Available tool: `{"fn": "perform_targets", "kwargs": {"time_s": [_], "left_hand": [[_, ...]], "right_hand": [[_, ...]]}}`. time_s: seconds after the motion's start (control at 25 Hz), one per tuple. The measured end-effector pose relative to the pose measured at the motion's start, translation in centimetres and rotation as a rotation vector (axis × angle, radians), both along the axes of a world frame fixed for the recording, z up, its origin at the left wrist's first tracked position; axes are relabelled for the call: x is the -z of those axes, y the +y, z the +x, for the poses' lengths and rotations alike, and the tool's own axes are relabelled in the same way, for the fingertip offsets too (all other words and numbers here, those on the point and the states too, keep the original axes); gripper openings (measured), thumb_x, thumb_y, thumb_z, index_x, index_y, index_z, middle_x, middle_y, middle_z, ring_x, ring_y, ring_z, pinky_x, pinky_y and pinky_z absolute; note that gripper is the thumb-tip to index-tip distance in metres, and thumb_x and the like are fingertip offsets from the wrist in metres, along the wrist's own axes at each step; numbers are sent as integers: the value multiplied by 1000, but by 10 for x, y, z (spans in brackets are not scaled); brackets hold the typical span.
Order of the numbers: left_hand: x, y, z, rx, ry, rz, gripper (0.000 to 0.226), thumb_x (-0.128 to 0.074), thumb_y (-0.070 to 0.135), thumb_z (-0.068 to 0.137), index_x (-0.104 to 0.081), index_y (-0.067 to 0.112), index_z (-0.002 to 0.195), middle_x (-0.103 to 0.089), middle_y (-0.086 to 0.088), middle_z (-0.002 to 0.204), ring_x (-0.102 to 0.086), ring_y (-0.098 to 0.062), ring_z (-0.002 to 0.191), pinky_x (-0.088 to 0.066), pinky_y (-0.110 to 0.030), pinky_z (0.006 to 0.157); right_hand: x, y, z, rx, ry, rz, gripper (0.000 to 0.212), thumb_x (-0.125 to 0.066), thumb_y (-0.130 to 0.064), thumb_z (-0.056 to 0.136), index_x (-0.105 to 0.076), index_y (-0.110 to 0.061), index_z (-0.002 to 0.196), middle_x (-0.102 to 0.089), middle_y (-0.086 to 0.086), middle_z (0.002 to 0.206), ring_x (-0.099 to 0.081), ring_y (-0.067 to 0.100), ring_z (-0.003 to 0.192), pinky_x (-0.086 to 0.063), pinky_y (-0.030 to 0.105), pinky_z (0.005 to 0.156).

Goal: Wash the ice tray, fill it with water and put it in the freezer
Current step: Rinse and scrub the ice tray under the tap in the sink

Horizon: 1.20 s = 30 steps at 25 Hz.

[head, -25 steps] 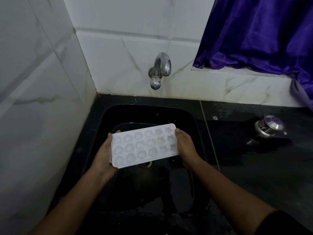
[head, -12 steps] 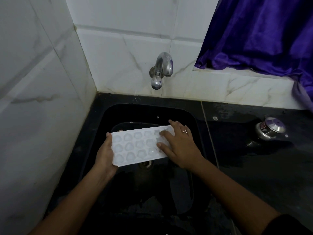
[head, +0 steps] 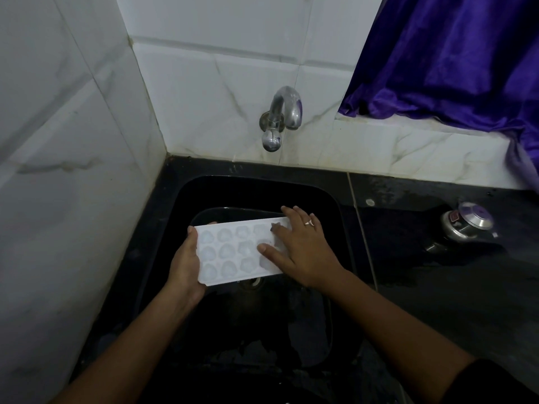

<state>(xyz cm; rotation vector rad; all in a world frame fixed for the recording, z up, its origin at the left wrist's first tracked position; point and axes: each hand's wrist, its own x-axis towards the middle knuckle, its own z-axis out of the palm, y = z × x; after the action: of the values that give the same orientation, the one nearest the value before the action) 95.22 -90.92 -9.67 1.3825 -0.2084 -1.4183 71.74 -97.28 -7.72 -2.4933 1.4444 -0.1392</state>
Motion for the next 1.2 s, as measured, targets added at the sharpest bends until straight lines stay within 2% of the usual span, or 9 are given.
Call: {"fn": "perform_targets", "kwargs": {"time_s": [0.24,0.4,0.48,0.56,0.64,0.72,0.84,1.0,1.2], "left_hand": [[1,-2,-5,-12,10,-1,56,-32,61,109,-72,27,129,-80,-5,117,-79,-28,99,-61,-44,74],[1,-3,-1,-26,7,-1,56,-34,62,108,-72,28,130,-79,-6,120,-78,-29,102,-60,-45,77],[3,-2,-3,-20,15,7,55,-34,62,108,-72,27,129,-79,-6,120,-78,-29,102,-60,-45,77],[3,-3,-7,-28,27,2,56,-34,61,108,-72,26,130,-79,-6,119,-78,-30,102,-61,-45,78],[-1,-4,-3,-49,18,-12,56,-34,61,108,-71,26,131,-79,-6,118,-79,-29,99,-60,-44,76],[-1,-5,1,-52,7,-14,55,-34,60,108,-72,26,130,-79,-5,119,-79,-27,98,-59,-43,75],[1,-4,-4,-40,23,-14,55,-33,59,109,-72,26,130,-79,-6,119,-79,-27,98,-61,-42,73],[-1,-3,2,-67,31,-28,56,-33,59,109,-71,24,131,-79,-5,118,-80,-25,95,-63,-37,63],[0,-5,-2,-55,16,-18,56,-33,60,109,-72,25,129,-80,-6,116,-80,-25,94,-60,-39,69]], "right_hand": [[-9,-7,7,74,-1,-53,78,-15,-80,95,-71,-35,126,-35,8,164,-22,31,155,-11,59,125],[-8,-9,3,63,-73,68,74,-19,-81,93,-69,-39,128,-36,5,163,-21,29,154,-9,60,125],[-9,-13,7,77,26,-9,76,-14,-77,95,-73,-37,120,-41,7,160,-27,31,152,-9,61,124],[-10,-10,17,61,110,-64,86,-11,-80,93,-71,-28,124,-39,9,161,-26,33,152,-7,63,124],[-9,-8,18,59,16,33,89,-13,-84,89,-66,-29,135,-33,9,165,-18,32,156,-2,62,125],[-10,-11,14,126,-81,105,84,-12,-83,88,-68,-37,131,-34,6,165,-14,30,157,1,61,125],[-9,-14,23,140,44,-19,86,-10,-82,90,-74,-32,118,-37,9,163,-17,34,156,-1,63,124],[-13,-13,15,66,-34,97,72,-22,-81,94,-66,-39,133,-30,7,167,-10,32,158,0,61,125],[-11,-16,24,53,64,18,84,-15,-82,92,-68,-30,131,-31,10,166,-17,35,156,-7,63,125]]}}
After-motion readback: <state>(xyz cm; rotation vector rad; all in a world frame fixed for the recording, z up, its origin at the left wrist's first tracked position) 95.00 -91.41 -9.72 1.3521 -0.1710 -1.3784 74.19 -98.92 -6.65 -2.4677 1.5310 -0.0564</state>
